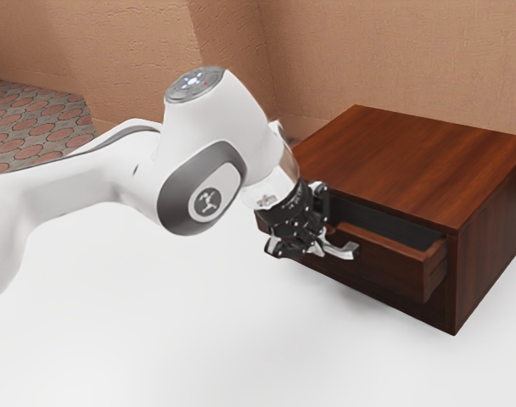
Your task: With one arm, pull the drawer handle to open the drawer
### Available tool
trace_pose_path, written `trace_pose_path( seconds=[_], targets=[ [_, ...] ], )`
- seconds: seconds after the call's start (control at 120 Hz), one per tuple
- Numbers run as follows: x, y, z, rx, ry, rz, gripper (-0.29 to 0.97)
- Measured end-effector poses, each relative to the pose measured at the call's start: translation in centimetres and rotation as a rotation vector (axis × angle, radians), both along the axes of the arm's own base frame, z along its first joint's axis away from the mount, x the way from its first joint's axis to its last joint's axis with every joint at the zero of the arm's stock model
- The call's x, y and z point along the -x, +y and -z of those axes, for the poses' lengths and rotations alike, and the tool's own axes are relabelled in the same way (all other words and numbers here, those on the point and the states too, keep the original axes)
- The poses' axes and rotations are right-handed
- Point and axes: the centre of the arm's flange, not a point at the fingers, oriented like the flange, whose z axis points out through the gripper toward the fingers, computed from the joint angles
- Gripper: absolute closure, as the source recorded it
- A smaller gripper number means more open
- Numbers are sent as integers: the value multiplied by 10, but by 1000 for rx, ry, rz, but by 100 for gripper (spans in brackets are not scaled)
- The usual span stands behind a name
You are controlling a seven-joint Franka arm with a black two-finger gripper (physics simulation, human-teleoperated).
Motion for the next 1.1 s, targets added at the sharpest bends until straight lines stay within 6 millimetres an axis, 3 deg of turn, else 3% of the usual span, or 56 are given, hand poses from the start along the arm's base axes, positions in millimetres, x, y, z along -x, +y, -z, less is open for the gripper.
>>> trace_pose_path(
  seconds=[0.683,1.1],
  targets=[
    [43,10,-4,4,22,-10,79],
    [58,15,-5,6,25,-18,79]
  ],
)
